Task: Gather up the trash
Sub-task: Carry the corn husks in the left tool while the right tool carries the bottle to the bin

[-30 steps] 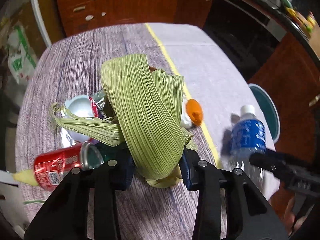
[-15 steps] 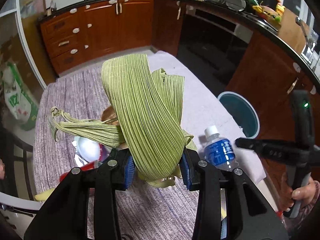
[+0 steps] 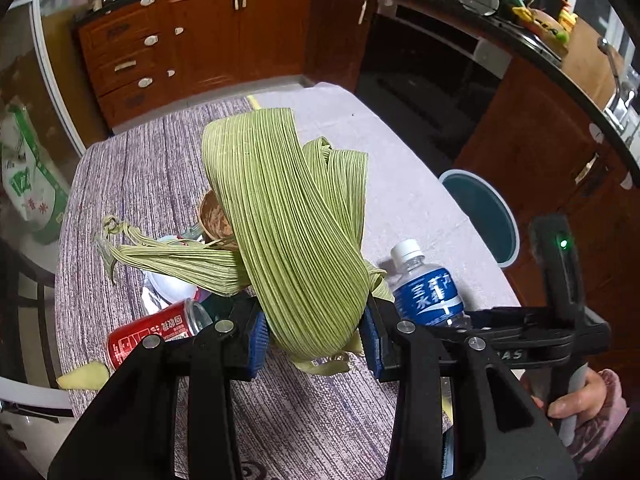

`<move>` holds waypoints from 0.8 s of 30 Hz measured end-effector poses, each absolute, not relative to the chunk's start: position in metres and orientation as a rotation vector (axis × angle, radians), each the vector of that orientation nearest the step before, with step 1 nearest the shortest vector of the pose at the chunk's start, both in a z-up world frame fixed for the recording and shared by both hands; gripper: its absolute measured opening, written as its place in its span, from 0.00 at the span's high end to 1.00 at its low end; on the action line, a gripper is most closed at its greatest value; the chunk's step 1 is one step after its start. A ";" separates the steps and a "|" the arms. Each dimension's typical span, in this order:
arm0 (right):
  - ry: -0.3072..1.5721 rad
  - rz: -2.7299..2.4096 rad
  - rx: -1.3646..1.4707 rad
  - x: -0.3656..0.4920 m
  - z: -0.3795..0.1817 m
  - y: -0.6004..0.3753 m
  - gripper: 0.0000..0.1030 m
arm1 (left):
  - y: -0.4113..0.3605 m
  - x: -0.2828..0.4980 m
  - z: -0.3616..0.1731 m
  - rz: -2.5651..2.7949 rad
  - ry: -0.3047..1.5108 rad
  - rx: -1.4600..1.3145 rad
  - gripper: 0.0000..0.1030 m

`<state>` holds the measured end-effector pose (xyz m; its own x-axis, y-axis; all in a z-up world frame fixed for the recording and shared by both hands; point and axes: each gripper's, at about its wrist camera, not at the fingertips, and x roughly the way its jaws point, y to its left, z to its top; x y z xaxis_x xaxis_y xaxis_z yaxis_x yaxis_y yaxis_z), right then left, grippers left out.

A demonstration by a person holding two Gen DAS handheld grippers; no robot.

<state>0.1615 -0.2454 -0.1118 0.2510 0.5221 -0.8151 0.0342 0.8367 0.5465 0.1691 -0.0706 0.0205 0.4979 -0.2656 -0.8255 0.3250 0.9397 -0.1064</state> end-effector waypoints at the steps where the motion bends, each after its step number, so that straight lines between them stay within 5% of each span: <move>1: 1.279 0.343 0.495 0.160 -0.109 -0.245 0.39 | -0.070 0.169 0.023 -0.360 0.980 0.063 0.62; 10: 1.115 0.253 0.531 0.153 -0.057 -0.302 0.39 | -0.101 0.172 0.044 -0.439 0.936 0.093 0.62; 24: 0.933 -0.022 0.661 0.133 -0.027 -0.463 0.39 | -0.268 0.198 0.051 -0.703 0.931 0.225 0.62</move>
